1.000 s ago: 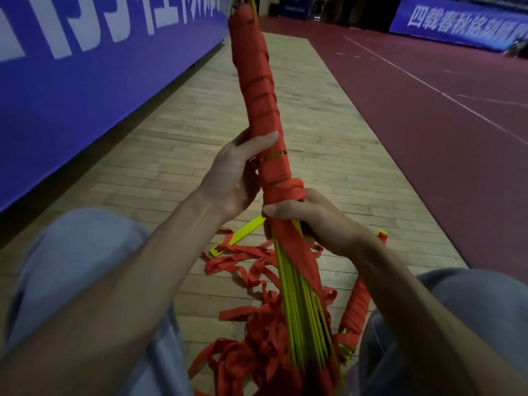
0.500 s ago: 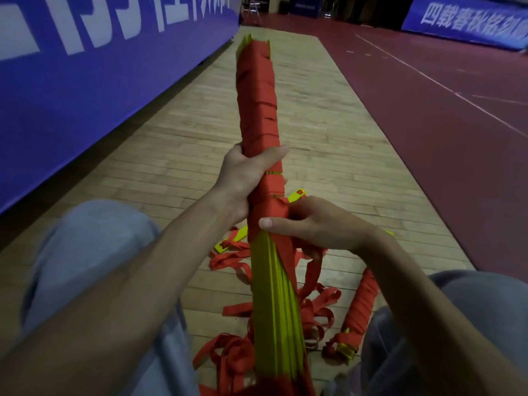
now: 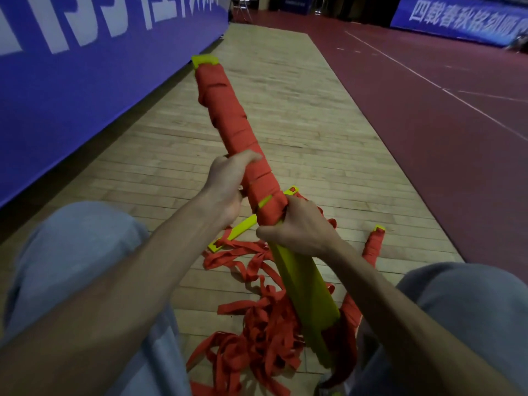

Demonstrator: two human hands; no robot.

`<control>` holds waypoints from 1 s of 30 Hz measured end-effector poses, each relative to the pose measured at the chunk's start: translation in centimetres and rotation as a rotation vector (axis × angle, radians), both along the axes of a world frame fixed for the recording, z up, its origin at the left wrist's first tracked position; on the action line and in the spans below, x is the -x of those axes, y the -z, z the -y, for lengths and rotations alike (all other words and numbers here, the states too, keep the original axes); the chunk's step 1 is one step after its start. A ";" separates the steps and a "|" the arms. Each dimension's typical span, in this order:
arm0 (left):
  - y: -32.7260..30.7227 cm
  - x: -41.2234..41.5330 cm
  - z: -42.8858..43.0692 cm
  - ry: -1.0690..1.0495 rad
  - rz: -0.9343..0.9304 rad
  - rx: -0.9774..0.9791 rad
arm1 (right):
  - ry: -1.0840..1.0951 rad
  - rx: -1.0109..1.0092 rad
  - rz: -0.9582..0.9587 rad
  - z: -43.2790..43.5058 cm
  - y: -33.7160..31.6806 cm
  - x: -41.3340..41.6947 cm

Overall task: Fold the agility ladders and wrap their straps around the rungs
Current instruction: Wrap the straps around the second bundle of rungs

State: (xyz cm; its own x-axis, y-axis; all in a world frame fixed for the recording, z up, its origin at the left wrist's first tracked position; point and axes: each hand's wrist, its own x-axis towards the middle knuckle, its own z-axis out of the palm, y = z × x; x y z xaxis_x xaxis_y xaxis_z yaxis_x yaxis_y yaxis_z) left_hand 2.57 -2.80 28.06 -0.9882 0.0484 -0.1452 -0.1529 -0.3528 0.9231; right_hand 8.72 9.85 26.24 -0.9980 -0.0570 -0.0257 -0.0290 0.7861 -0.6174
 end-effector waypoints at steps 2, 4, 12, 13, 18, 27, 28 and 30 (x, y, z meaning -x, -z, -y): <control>-0.6 -0.2 0.4 0.017 -0.052 -0.041 | -0.034 0.236 0.017 -0.2 -0.9 -0.1; -1.0 -0.3 0.6 0.043 -0.090 -0.098 | -0.084 0.436 0.035 -0.2 -1.7 -0.5; -0.5 -1.4 -0.7 0.185 -0.010 -0.454 | -0.200 0.490 0.143 0.4 -2.3 -1.3; -0.5 -1.5 -0.9 0.162 0.014 -0.431 | -0.171 0.450 0.144 0.4 -2.2 -1.2; 0.0 -1.8 -1.2 0.064 0.035 -0.225 | -0.102 0.348 0.137 0.3 -1.6 -1.0; 0.3 -0.1 -0.8 -0.026 -0.051 0.134 | -0.141 -0.001 0.145 -0.5 -2.0 -0.5; 0.3 0.0 -0.8 -0.035 -0.047 0.152 | -0.151 -0.049 0.137 -0.5 -1.8 -0.4; 0.0 0.0 -0.7 -0.009 0.005 0.100 | -0.136 -0.145 0.104 -0.5 -0.9 -0.3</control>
State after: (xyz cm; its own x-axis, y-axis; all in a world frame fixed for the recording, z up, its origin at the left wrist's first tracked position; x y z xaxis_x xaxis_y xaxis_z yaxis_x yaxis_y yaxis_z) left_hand 2.53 -2.07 28.10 -0.9878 0.0246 -0.1538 -0.1549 -0.2603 0.9530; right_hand 8.97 10.38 27.15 -0.9729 -0.1791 -0.1459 -0.0830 0.8603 -0.5029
